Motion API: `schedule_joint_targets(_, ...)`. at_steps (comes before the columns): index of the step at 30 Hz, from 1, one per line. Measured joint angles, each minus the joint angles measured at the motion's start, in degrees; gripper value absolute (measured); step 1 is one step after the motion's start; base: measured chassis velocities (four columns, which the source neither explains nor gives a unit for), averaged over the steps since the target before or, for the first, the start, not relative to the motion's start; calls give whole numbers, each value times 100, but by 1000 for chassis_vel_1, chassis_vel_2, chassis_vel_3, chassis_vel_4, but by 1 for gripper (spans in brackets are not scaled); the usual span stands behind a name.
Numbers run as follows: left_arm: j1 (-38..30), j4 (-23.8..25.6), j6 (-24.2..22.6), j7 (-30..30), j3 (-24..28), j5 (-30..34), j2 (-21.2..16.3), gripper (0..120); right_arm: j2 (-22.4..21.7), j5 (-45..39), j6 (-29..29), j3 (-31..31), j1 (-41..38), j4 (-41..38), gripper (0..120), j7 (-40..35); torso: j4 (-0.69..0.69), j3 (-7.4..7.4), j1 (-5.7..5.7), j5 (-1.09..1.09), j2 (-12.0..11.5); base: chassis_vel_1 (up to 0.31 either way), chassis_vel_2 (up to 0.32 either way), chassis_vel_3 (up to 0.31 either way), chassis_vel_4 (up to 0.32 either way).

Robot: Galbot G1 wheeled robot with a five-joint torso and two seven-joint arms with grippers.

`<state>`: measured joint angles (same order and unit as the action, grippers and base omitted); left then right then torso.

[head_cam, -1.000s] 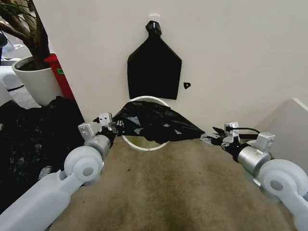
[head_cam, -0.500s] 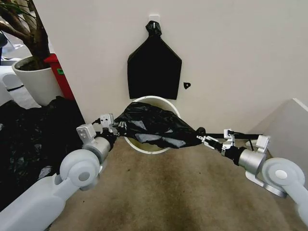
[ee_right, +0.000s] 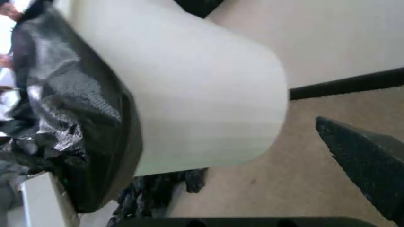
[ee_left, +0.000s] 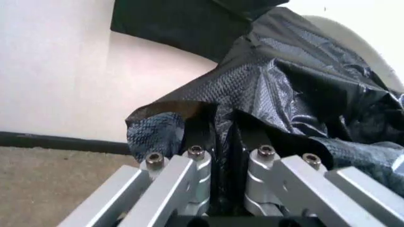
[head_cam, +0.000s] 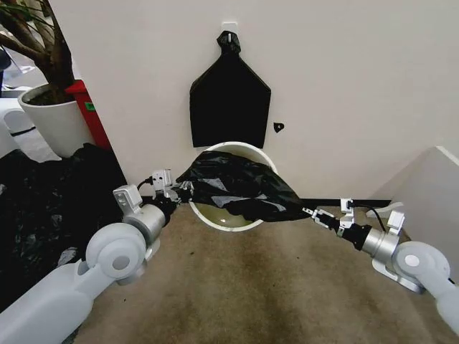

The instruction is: Place the garbage bag over the trash bin.

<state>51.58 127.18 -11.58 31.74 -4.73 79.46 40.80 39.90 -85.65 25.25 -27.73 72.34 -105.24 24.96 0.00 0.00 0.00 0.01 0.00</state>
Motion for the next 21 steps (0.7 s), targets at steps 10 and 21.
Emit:
schedule_joint_targets(10,18,-500,-37,58,9,-38,89,5,-201,130,-3,-235,135,-344,100,791,0,0,0,-2,0,0,0,0,0)
schedule_joint_targets(21,75,-636,-41,56,-25,-22,63,5,-208,33,18,-274,173,-320,100,1204,0,0,0,0,0,0,0,0,0)
